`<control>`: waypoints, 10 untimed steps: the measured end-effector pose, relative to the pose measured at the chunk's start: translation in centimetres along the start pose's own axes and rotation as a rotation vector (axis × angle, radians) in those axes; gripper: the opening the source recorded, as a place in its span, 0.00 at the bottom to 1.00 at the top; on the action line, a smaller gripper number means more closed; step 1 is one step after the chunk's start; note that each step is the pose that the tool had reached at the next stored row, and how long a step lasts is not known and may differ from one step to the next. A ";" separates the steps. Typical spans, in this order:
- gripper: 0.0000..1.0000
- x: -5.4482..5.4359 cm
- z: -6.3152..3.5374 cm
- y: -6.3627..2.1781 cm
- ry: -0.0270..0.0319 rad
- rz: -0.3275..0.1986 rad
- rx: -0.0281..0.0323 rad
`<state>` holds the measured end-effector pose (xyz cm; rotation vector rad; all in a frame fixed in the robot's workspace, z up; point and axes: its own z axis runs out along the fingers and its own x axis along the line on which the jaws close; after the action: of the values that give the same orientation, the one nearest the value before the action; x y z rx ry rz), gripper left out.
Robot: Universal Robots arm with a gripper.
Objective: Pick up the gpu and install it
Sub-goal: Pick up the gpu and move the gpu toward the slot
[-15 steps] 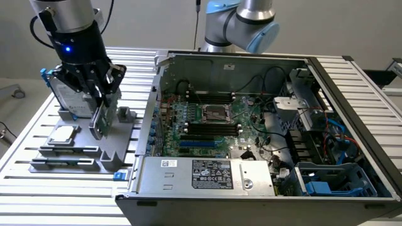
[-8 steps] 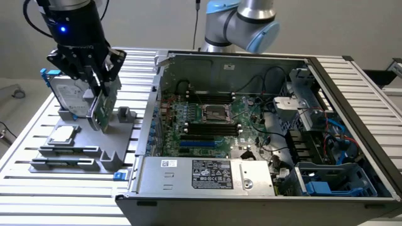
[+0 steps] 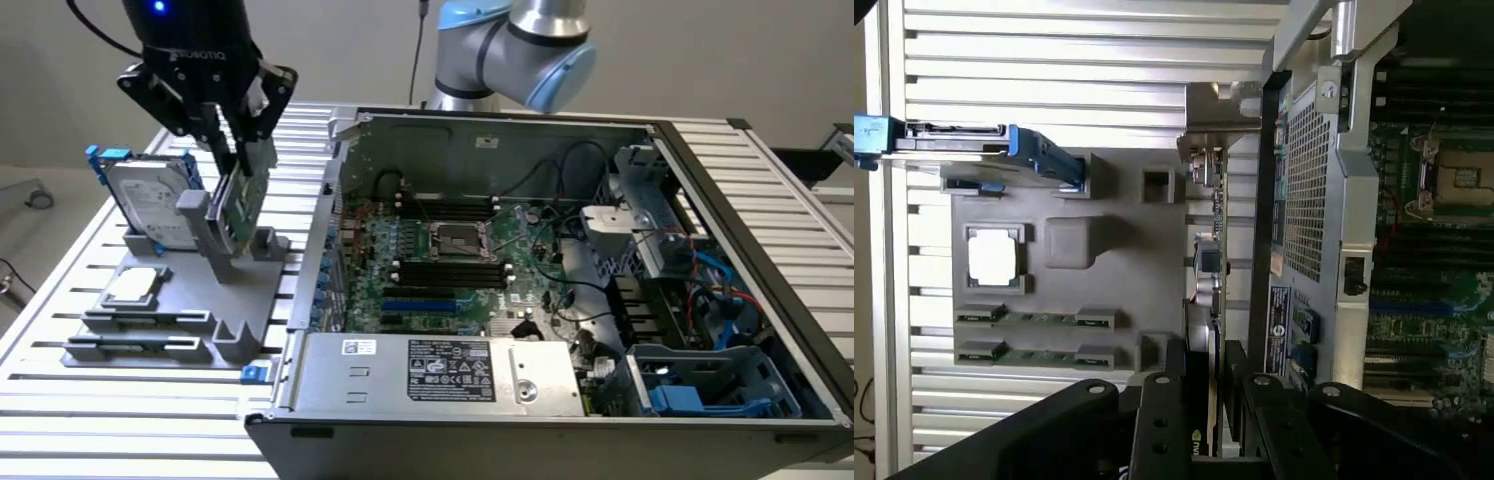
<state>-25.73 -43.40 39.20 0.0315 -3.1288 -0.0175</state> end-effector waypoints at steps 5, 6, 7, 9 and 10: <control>0.27 -2.1 -2.28 -0.02 0.0031 0.000 0.0000; 0.27 -2.6 -2.76 -0.02 0.0041 0.000 -0.0001; 0.27 -3.0 -3.23 -0.02 0.0056 0.000 0.0000; 0.27 -3.8 -4.14 -0.03 0.0092 0.000 -0.0002; 0.27 -4.2 -4.58 -0.03 0.0112 0.000 -0.0002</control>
<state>-21.46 -43.40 43.72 0.0312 -3.1176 -0.0175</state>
